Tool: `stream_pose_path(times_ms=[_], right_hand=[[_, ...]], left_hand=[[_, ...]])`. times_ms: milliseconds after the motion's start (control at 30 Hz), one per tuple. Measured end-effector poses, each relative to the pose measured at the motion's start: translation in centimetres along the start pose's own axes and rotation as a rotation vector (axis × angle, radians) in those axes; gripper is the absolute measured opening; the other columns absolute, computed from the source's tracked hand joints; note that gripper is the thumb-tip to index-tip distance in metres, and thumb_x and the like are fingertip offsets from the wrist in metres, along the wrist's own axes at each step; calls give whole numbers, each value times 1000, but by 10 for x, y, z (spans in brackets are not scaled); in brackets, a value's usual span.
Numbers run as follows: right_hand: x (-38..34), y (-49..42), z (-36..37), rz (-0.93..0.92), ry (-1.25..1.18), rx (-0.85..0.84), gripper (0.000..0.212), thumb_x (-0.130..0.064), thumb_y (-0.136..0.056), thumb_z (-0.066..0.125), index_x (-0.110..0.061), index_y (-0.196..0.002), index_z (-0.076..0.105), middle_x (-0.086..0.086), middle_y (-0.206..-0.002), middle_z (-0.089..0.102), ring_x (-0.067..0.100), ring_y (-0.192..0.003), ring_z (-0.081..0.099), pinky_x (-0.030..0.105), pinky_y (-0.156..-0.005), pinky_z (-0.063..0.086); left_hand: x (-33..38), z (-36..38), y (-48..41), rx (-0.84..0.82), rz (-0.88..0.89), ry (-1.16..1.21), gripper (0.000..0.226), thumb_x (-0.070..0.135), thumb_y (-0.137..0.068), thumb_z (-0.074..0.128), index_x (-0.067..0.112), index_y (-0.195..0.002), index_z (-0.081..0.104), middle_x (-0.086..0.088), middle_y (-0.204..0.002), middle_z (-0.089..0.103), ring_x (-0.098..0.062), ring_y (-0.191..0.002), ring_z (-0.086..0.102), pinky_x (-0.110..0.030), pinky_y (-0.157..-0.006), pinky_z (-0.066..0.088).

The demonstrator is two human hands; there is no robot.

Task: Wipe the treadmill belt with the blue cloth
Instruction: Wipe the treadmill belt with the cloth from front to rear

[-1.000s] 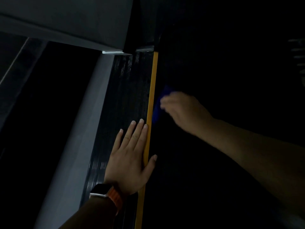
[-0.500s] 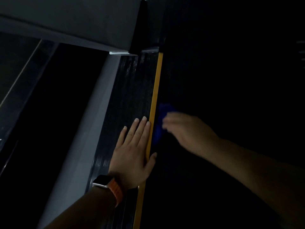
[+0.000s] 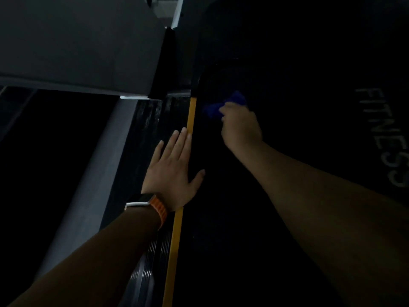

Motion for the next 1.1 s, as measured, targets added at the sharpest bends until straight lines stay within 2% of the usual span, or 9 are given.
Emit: stream_pose_path(times_ms=[133,267,367,567,767,833,967,1033,1100], right_hand=[[39,21,-15,-335,-16,-77,40,0,-89,58,-11,-127,64,12,-139,57,27,-125,56,38,-109,41],[135,27,-77,215,68,107,38,-1,-93,52,-6,-131,59,17,-135,57,36,-120,55,41,-106,42],[86,28,-56,413,31,166,28,-7,-97,47,-8,-120,61,14,-118,63,31,-105,59,34,-90,46],[-17,31,0,-262,4,-125,45,-2,-89,56,-14,-133,58,7,-140,53,24,-128,50,41,-107,42],[87,73,-47,430,68,75,46,-4,-93,55,-10,-139,50,10,-147,46,24,-133,45,37,-112,36],[24,69,-23,352,-15,59,34,-9,-94,52,-14,-127,58,7,-132,57,23,-118,54,33,-101,42],[-36,88,4,-293,-61,-176,43,-3,-87,59,-10,-129,59,8,-135,56,25,-129,48,36,-107,39],[22,100,-15,-243,-5,-119,52,1,-86,60,-13,-135,56,7,-144,52,22,-136,44,36,-115,33],[81,119,-39,66,38,-47,52,-2,-90,58,-16,-140,51,5,-148,47,21,-138,42,36,-116,32]], left_hand=[[0,0,1,16,2,21,90,70,-96,17,17,-165,-6,1,-172,-13,-13,-158,-15,-45,-130,1],[-1,2,-1,20,18,10,91,71,-96,15,16,-164,-8,1,-172,-15,-13,-157,-17,-44,-130,-1],[-1,2,-1,21,14,12,91,72,-96,16,16,-164,-7,1,-172,-15,-13,-158,-16,-45,-130,0],[-1,0,0,38,16,37,89,68,-95,21,18,-164,-7,2,-172,-13,-12,-158,-14,-45,-130,1],[-3,2,-1,36,20,40,89,68,-96,22,16,-165,-4,1,-172,-11,-13,-158,-13,-46,-130,1],[-2,2,-1,19,19,43,89,67,-95,21,18,-164,-7,2,-171,-15,-12,-157,-16,-45,-130,-1],[-3,0,0,23,26,44,90,64,-93,23,17,-165,-3,1,-172,-11,-14,-158,-13,-47,-130,3],[-3,0,-1,25,27,48,91,64,-92,24,17,-165,-3,0,-172,-10,-14,-158,-12,-46,-130,2],[-2,0,-2,34,27,57,91,64,-92,25,17,-165,-4,1,-172,-10,-13,-158,-11,-46,-129,1]])
Point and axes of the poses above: each hand's wrist, its own y-axis away from the middle knuckle, its own z-axis out of the palm, x = y × z, the point moved 2 cm from there along -y, towards the middle knuckle
